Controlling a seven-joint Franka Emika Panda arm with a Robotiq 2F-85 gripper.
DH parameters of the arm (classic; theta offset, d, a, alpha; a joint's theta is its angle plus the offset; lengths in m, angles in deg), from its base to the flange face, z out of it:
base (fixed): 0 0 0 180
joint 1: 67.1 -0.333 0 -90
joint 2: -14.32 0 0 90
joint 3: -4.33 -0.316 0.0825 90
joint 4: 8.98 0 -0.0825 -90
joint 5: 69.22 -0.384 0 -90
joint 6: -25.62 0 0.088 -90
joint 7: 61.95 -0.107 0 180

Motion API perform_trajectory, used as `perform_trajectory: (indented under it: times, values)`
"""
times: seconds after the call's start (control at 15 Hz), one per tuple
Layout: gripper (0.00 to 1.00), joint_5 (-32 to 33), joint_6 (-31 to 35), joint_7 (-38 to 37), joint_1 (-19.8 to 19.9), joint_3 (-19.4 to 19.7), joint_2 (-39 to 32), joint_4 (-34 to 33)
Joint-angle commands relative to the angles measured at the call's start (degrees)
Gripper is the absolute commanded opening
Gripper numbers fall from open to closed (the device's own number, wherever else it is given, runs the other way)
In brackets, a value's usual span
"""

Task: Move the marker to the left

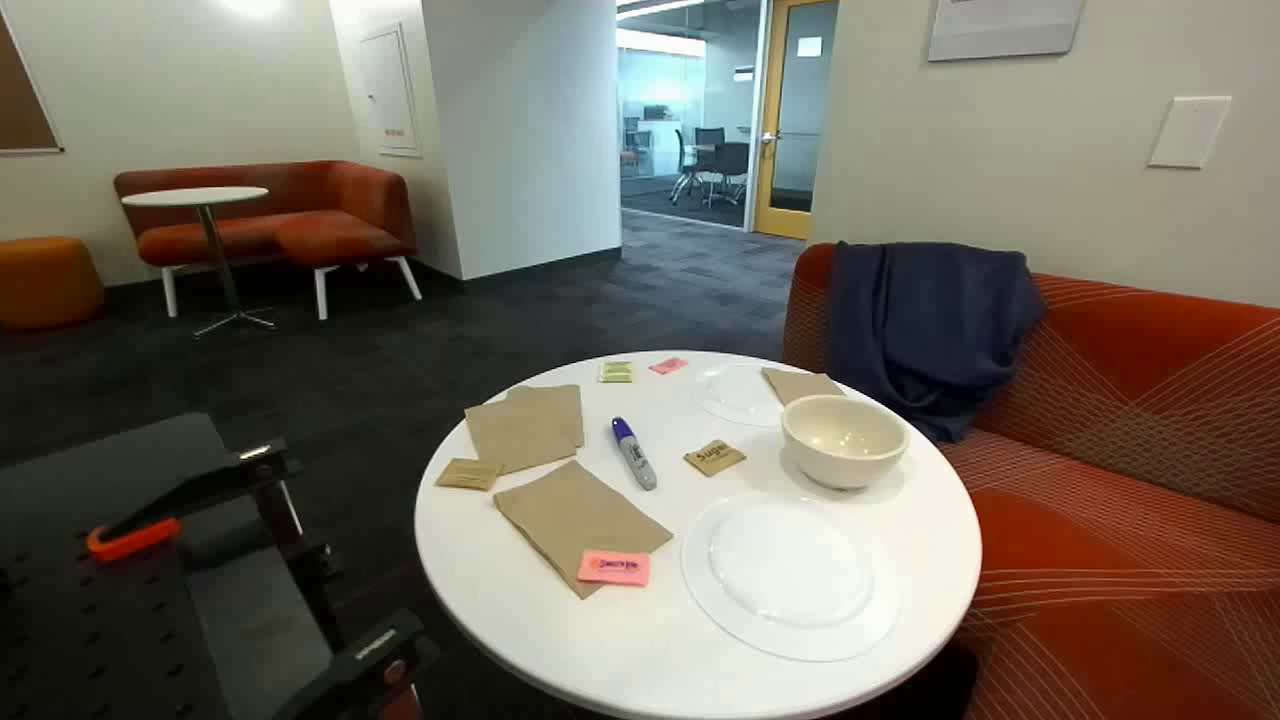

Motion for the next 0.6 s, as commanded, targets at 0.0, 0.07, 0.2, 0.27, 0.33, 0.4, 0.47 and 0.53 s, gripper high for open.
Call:
perform_trajectory:
  times: [0.0, 0.07, 0.2, 0.27, 0.33, 0.4, 0.47, 0.53]
  values:
    - [1.0, 0.36, -0.16, -0.28, -0.94, 0.78, -0.16, -0.18]
    - [1.0, 0.36, -0.16, -0.28, -0.94, 0.78, -0.16, -0.18]
    - [1.0, 0.36, -0.16, -0.28, -0.94, 0.78, -0.16, -0.18]
    - [1.0, 0.36, -0.16, -0.28, -0.95, 0.78, -0.16, -0.18]
    - [1.0, 0.36, -0.16, -0.28, -0.94, 0.78, -0.16, -0.18]
    - [1.0, 0.76, -0.17, -0.31, -0.91, 0.65, -0.14, 0.03]
    - [1.0, 0.93, -0.28, -0.06, -0.96, 0.66, -0.08, 0.24]
    - [1.0, 1.37, -0.29, 0.02, -0.93, 0.62, 0.0, 0.63]
